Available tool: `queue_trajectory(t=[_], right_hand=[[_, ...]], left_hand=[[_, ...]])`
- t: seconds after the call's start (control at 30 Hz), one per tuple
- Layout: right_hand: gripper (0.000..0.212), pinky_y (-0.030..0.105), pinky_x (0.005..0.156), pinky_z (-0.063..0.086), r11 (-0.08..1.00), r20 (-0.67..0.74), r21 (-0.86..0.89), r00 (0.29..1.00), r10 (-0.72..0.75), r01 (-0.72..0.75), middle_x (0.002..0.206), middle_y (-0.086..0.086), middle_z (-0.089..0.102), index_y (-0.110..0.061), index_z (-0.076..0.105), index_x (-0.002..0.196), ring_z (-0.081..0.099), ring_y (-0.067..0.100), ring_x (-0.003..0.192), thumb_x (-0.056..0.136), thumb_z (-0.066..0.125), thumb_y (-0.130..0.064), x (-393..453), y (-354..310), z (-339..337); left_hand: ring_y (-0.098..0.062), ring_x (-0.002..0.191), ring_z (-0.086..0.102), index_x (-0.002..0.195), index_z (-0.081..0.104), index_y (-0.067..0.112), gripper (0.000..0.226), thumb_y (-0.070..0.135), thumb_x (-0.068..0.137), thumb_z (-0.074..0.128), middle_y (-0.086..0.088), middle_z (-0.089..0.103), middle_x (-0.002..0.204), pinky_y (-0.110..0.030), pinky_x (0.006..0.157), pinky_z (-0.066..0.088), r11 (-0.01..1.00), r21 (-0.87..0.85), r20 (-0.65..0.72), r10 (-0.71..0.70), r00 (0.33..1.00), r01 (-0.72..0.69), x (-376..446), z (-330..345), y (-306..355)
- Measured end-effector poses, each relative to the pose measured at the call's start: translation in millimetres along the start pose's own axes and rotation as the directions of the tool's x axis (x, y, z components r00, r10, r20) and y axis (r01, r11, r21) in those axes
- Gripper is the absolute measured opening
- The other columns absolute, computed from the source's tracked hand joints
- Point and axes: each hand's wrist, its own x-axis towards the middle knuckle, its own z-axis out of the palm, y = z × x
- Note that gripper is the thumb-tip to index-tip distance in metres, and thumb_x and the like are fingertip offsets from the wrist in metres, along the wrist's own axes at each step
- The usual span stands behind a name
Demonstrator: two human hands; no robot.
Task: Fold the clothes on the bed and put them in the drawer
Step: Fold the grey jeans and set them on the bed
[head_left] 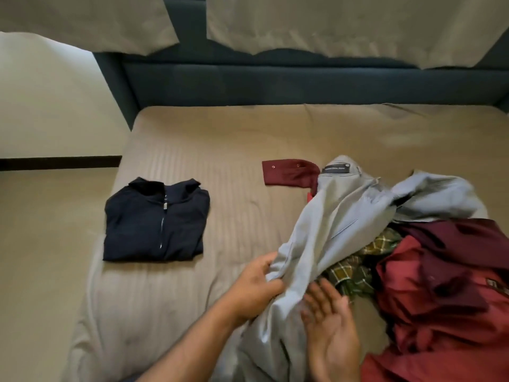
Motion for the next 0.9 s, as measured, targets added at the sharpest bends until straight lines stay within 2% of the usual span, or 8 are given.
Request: queue_trajectory(t=[0.2, 0.33, 0.5, 0.6, 0.67, 0.73, 0.83, 0.9], right_hand=[[0.035, 0.038, 0.078, 0.06, 0.972, -0.069, -0.194, 0.987, -0.147, 0.131, 0.115, 0.008, 0.076, -0.016, 0.062, 0.13, 0.075, 0.024, 0.101, 0.095, 0.071, -0.018, -15, -14, 52], [0.04, 0.038, 0.079, 0.06, 0.978, -0.087, -0.207, 0.995, -0.039, 0.021, 0.118, 0.015, 0.075, -0.004, 0.064, 0.133, 0.073, 0.033, 0.107, 0.095, 0.064, -0.012, -27, -1, 39], [0.035, 0.032, 0.063, 0.059, 0.981, 0.22, -0.087, 0.957, 0.188, -0.173, 0.073, 0.014, 0.067, -0.005, 0.071, 0.077, 0.069, 0.027, 0.07, 0.096, 0.042, -0.01, -135, 25, 26], [0.031, 0.026, 0.058, 0.052, 0.938, 0.271, -0.188, 0.903, 0.333, -0.29, 0.057, 0.011, 0.054, -0.006, 0.059, 0.05, 0.06, 0.025, 0.057, 0.08, 0.06, -0.015, -202, 64, 16], [0.028, 0.037, 0.08, 0.056, 0.797, 0.221, -0.587, 0.918, 0.33, -0.145, 0.073, 0.02, 0.065, 0.003, 0.07, 0.065, 0.066, 0.035, 0.083, 0.05, 0.076, -0.019, -225, 86, 6], [0.045, 0.036, 0.091, 0.056, 0.383, 0.376, -0.89, 0.875, 0.304, 0.249, 0.089, 0.005, 0.078, -0.007, 0.079, 0.089, 0.072, 0.022, 0.096, 0.057, 0.076, -0.038, -241, 87, -9], [0.053, 0.033, 0.068, 0.052, -0.275, 0.444, -0.819, 0.859, 0.254, 0.504, 0.075, 0.0, 0.071, -0.018, 0.063, 0.073, 0.066, 0.009, 0.071, 0.077, 0.056, -0.071, -253, 59, -8], [0.054, 0.039, 0.066, 0.055, -0.153, 0.527, -0.826, 0.839, 0.135, 0.543, 0.069, 0.004, 0.07, -0.019, 0.065, 0.075, 0.068, 0.016, 0.063, 0.079, 0.053, -0.071, -250, 37, -6]], left_hand=[[0.002, 0.06, 0.04, 0.067, 0.066, 0.022, 0.03, 0.0, 0.068, 0.045, 0.017, 0.046, 0.063, -0.024, 0.055, 0.03, 0.997, 0.058, 0.084, -0.055, 0.995, 0.05, -122, -28, -21], [0.002, 0.084, 0.061, 0.083, 0.073, 0.014, 0.006, 0.017, 0.079, 0.071, 0.014, 0.067, 0.084, -0.022, 0.079, 0.044, 0.998, 0.01, 0.28, -0.06, 0.958, 0.06, -186, -37, -51], [-0.031, 0.097, 0.073, 0.119, 0.071, 0.0, 0.078, 0.047, 0.06, 0.089, -0.022, 0.073, 0.106, -0.042, 0.085, 0.059, 0.739, -0.642, -0.09, -0.336, 0.938, 0.203, -218, -26, -86], [-0.03, 0.086, 0.076, 0.104, 0.075, 0.001, 0.05, 0.042, 0.08, 0.087, -0.02, 0.074, 0.099, -0.034, 0.074, 0.061, 0.684, -0.716, -0.15, -0.343, 0.927, 0.138, -227, -35, -72], [-0.019, 0.081, 0.07, 0.102, 0.068, 0.008, 0.016, 0.023, 0.103, 0.063, -0.01, 0.071, 0.107, -0.025, 0.064, 0.058, 0.822, -0.547, -0.287, -0.364, 0.886, 0.16, -219, -36, -58], [-0.019, 0.085, 0.066, 0.116, 0.062, 0.002, 0.016, 0.001, 0.103, 0.054, -0.012, 0.069, 0.111, -0.021, 0.062, 0.056, 0.901, -0.403, -0.383, -0.327, 0.864, 0.163, -215, -40, -55], [-0.026, 0.093, 0.073, 0.121, 0.064, 0.017, 0.043, -0.006, 0.084, 0.067, -0.012, 0.076, 0.107, -0.031, 0.075, 0.06, 0.953, -0.296, -0.577, -0.228, 0.784, 0.059, -229, -49, -59], [-0.028, 0.092, 0.073, 0.114, 0.066, 0.015, 0.042, -0.015, 0.085, 0.059, -0.013, 0.078, 0.099, -0.035, 0.076, 0.061, 0.964, -0.265, -0.624, -0.169, 0.763, -0.003, -245, -52, -60]])
